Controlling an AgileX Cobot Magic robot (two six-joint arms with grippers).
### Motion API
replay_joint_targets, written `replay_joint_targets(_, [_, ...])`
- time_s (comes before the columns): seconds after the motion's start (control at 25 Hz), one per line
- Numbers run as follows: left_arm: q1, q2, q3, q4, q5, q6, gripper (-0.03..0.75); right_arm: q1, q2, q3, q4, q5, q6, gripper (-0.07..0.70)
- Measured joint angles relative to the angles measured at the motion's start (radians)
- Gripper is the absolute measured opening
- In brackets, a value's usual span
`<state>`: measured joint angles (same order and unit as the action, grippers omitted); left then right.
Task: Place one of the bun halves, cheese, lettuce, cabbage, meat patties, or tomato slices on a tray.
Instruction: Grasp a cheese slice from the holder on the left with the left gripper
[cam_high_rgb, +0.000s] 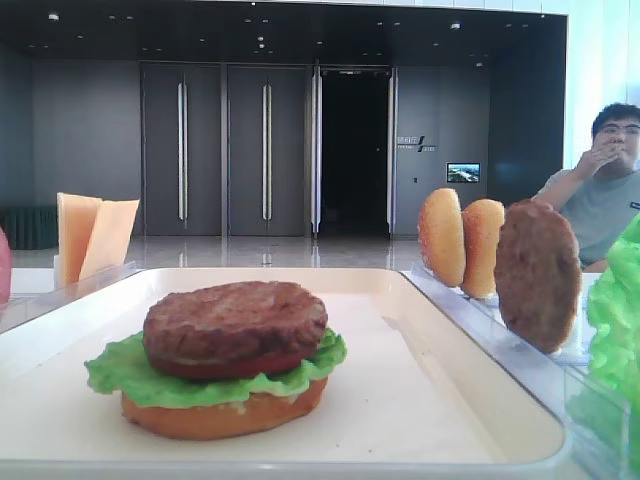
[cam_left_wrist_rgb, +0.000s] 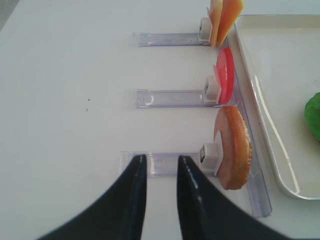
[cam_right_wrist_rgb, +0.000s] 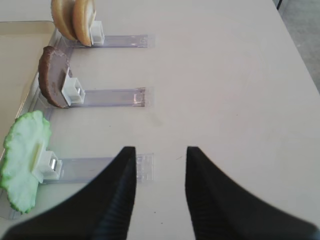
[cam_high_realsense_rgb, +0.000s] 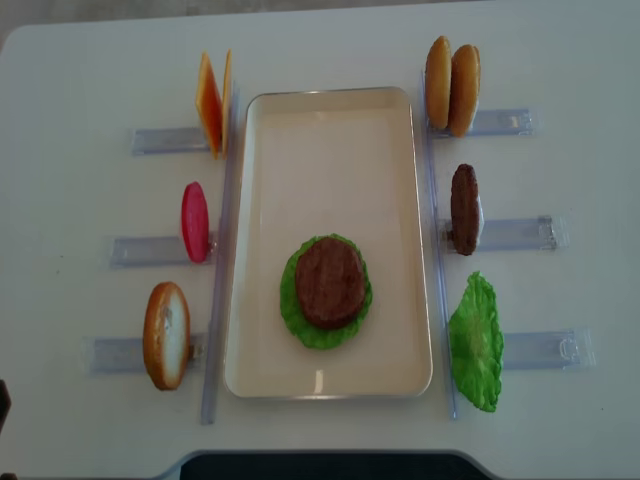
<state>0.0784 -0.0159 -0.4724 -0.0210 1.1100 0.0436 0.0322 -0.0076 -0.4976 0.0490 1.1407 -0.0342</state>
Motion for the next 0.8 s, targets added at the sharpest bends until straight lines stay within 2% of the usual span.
replay_joint_targets(0.8, [0.000, 0.000, 0.000, 0.021, 0.000, -0.027, 0.161, 0.000, 0.000, 0.000, 0.000, 0.000, 0.000, 0.263])
